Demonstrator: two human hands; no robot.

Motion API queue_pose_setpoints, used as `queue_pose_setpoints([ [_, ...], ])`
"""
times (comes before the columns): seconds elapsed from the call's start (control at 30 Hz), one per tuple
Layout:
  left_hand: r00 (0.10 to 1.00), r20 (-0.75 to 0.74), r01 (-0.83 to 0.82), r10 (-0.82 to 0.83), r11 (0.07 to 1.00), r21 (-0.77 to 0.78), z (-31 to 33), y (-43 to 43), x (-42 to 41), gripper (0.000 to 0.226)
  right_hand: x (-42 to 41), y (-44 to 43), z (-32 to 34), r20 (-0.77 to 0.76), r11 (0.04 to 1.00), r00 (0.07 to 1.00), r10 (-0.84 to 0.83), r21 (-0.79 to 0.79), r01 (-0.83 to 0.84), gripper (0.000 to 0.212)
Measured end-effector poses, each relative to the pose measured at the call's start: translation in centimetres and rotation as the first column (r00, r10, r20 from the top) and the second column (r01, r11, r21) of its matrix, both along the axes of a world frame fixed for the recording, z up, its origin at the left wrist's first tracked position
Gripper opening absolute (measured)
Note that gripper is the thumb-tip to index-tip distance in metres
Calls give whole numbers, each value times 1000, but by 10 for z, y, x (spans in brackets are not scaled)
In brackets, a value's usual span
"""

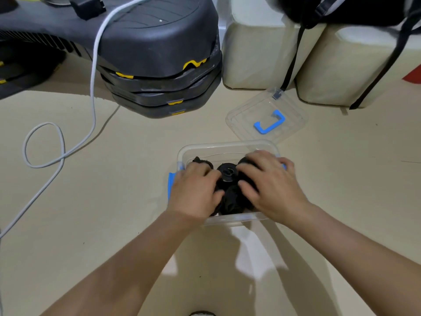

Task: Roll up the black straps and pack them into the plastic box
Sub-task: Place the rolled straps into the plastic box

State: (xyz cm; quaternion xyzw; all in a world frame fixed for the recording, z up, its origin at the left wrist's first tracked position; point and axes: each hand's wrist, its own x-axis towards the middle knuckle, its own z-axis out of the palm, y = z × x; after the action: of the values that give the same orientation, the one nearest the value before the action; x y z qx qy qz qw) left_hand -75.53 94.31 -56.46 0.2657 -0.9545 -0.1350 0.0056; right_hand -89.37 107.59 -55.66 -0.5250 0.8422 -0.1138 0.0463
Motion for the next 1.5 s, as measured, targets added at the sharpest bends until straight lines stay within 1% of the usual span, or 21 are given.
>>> queue_pose_setpoints([
  [0.03,988,-112,-112,109,993,-21,-1,-1,5,38,-7,4,3,3,992,993,-122,-29,122,40],
  [0.07,951,-180,-252,251,968,19,-4,-3,11,44,-14,8,5,44,969,968,-245,6,245,47],
  [0.13,875,-102,-431,473,858,279,-10,-9,17,51,-25,15,6,258,904,868,-425,166,393,62],
  [0.17,860,-46,-456,509,806,377,-14,-10,19,46,-28,18,5,382,881,795,-472,227,414,62],
  [0.2,859,-12,-462,511,785,412,-18,-11,20,39,-28,20,4,471,866,727,-499,273,418,53],
  [0.23,863,-1,-462,504,793,397,-19,-11,21,34,-27,23,1,495,856,699,-517,312,412,40],
  [0.3,874,3,-458,486,821,340,-19,-10,22,32,-27,29,0,426,841,735,-528,378,386,33],
  [0.4,884,44,-451,465,825,342,-13,-2,24,35,-35,31,12,297,800,807,-510,510,317,51],
  [0.47,896,71,-428,438,810,400,-9,2,24,35,-52,32,22,278,767,830,-484,591,249,50],
  [0.57,862,105,-483,497,739,470,4,-10,17,41,-81,27,44,396,716,744,-539,680,157,53],
  [0.67,833,0,-515,553,777,363,26,-32,-8,46,-106,18,59,402,698,653,-642,659,280,43],
  [0.73,860,-94,-442,502,823,356,44,-42,-34,38,-123,13,60,504,733,535,-678,516,443,35],
  [0.83,933,-67,-296,355,859,417,63,-48,-84,31,-134,2,50,741,658,186,-645,414,629,29],
  [0.93,977,53,-206,206,849,487,61,-51,-140,30,-145,-11,23,828,548,-85,-554,440,712,30],
  [1.0,979,162,-197,127,806,558,49,-55,-168,32,-154,-23,5,842,488,-210,-496,471,735,37],
  [1.1,934,352,-139,-63,843,520,22,-59,-196,45,-165,-36,-21,832,415,-372,-412,534,736,39],
  [1.17,882,443,-108,-163,844,526,1,-58,-206,53,-170,-43,-36,817,402,-445,-368,571,716,37],
  [1.23,851,481,-101,-210,834,542,-20,-57,-215,61,-173,-50,-47,809,403,-457,-370,583,705,25],
  [1.3,834,506,-75,-220,863,499,-33,-59,-223,67,-174,-57,-56,801,401,-462,-382,594,697,19],
  [1.4,846,500,-50,-185,906,420,-40,-67,-231,68,-179,-65,-67,804,429,-490,-336,594,680,26],
  [1.5,915,400,-149,-59,871,468,-36,-72,-231,53,-182,-70,-75,814,413,-465,-347,578,703,35],
])
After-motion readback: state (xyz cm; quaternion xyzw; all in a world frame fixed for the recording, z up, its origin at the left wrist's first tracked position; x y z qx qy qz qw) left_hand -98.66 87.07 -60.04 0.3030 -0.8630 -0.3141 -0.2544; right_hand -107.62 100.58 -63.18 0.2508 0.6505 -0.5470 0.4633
